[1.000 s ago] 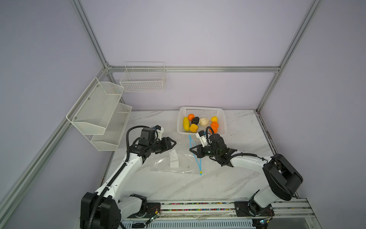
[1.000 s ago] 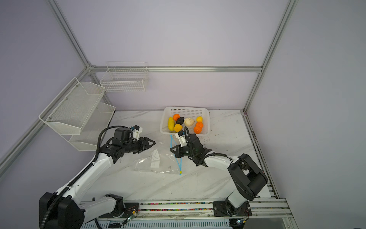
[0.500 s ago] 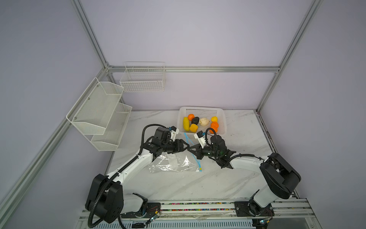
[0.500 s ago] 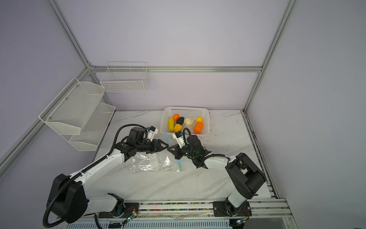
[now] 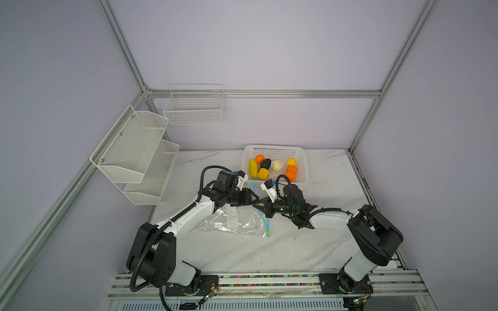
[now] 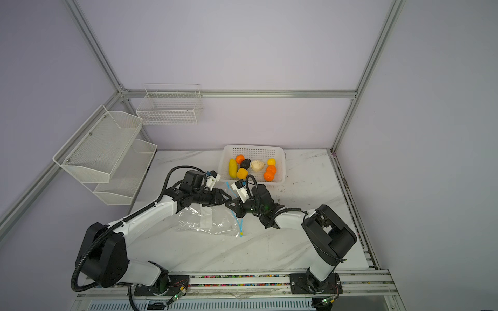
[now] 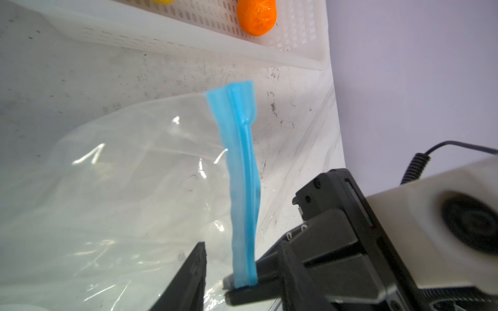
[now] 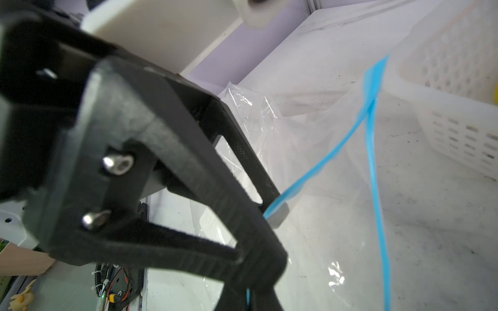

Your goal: Place the food in the zip-top bag and seal the zipper

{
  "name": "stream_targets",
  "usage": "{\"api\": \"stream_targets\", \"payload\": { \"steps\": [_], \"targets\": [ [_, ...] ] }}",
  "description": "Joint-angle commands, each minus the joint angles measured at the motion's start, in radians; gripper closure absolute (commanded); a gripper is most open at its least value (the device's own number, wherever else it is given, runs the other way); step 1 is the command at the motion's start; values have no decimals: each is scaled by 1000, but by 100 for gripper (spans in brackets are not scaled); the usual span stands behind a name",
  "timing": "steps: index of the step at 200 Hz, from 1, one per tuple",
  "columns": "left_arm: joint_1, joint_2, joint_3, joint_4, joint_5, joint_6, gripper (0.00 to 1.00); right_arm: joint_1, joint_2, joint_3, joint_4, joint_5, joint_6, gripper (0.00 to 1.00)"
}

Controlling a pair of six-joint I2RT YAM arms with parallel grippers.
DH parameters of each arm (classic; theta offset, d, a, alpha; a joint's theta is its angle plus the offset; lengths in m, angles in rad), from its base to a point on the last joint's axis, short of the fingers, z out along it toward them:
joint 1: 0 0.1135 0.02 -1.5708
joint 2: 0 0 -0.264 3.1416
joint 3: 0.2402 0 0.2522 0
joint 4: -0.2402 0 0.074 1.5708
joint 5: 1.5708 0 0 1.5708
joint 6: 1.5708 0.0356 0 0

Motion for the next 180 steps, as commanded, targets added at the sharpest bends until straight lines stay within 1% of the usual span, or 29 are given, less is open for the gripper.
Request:
{"api": "stream_targets", "payload": {
  "steps": [1, 49, 81, 92, 102, 114, 122, 148, 167, 180],
  "targets": [
    [-9, 3, 106, -62, -43, 52, 60, 8, -1, 12, 61, -14, -14, 100],
    [-38, 28, 133, -69, -46, 43, 78, 8, 11, 23, 61, -15, -13, 100],
    [-37, 10, 148, -126, -77, 54, 88, 9, 12, 26, 42, -8, -13, 100],
    [-38, 2, 151, -137, -89, 55, 91, 9, 12, 28, 37, -6, -12, 93],
    [-38, -2, 151, -146, -99, 59, 93, 8, 8, 33, 25, -5, -11, 83],
    [-38, -1, 158, -167, -114, 61, 95, 8, -9, 45, -25, 9, -13, 72],
    [-38, 1, 166, -182, -124, 62, 96, 8, -31, 54, -67, 19, -16, 67],
    [-37, 3, 189, -220, -145, 63, 98, 7, -148, 75, -253, 88, -20, 62],
    [-37, 0, 209, -241, -153, 59, 98, 6, -223, 86, -395, 209, -31, 61],
    [-37, -3, 218, -251, -154, 55, 99, 6, -236, 98, -471, 299, -25, 61]
  ]
}}
